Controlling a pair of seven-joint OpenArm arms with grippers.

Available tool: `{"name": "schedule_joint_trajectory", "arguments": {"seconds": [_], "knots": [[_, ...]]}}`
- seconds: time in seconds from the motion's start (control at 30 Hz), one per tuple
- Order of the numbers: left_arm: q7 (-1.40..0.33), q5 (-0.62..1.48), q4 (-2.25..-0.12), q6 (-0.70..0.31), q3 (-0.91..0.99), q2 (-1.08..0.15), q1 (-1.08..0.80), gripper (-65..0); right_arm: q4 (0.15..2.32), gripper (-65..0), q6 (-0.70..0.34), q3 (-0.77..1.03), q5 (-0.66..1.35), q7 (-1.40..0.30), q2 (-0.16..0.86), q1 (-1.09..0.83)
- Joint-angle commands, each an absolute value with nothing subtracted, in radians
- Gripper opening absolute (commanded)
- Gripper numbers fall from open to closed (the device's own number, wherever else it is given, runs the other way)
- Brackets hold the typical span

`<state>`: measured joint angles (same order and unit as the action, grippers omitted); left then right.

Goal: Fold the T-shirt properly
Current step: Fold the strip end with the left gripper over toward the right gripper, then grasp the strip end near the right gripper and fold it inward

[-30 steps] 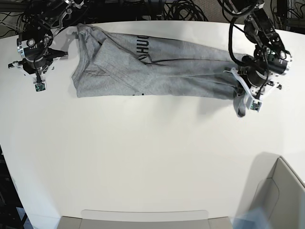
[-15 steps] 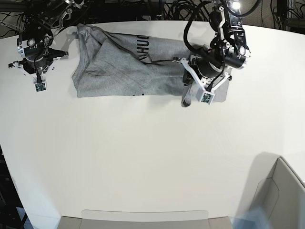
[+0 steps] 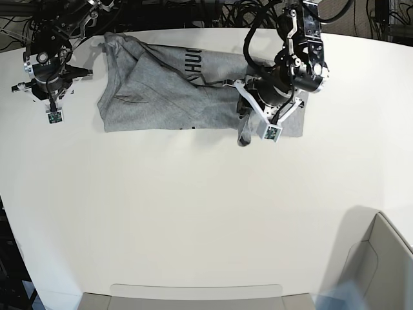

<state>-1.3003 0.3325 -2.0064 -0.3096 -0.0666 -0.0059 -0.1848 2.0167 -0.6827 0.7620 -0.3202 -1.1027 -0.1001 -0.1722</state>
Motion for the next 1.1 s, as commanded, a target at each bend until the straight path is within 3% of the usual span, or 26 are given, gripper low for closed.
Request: {"name": "schedule_joint_trajectory", "arguments": {"seconds": [0.0, 0.1, 0.47, 0.77, 0.9, 1.07], "knots": [[-1.29, 0.344, -2.026, -0.308, -0.071, -0.007, -0.183, -48.9, 2.037, -50.2, -0.698, 0.762, -0.323, -1.093, -0.093, -0.166], [-1.29, 0.344, -2.032, -0.308, -0.116, -0.008, -0.183, -47.2, 2.037, -50.1, -0.698, 0.753, -0.323, -1.093, -0.093, -0.166], [-1.396, 0.343, -2.04, -0.308, -0.151, 0.013, -0.162, -55.9, 2.037, -50.0, -0.698, 0.743, -0.323, -1.095, -0.093, -0.166], [-1.396, 0.34, -2.037, -0.312, 0.111, 0.01, -0.165, -59.0, 2.055, -50.0, -0.698, 0.742, -0.317, -1.095, -0.136, -0.142], [-1.396, 0.343, -2.034, -0.314, 0.122, -0.028, -0.168, -59.0, 2.058, -49.9, -0.698, 0.708, -0.315, -1.101, -0.157, -0.122], [-1.396, 0.341, -2.032, -0.314, 0.124, -0.03, -0.18, -59.0, 2.058, -49.9, -0.698, 0.704, -0.315, -1.276, -0.157, -0.064]]}}
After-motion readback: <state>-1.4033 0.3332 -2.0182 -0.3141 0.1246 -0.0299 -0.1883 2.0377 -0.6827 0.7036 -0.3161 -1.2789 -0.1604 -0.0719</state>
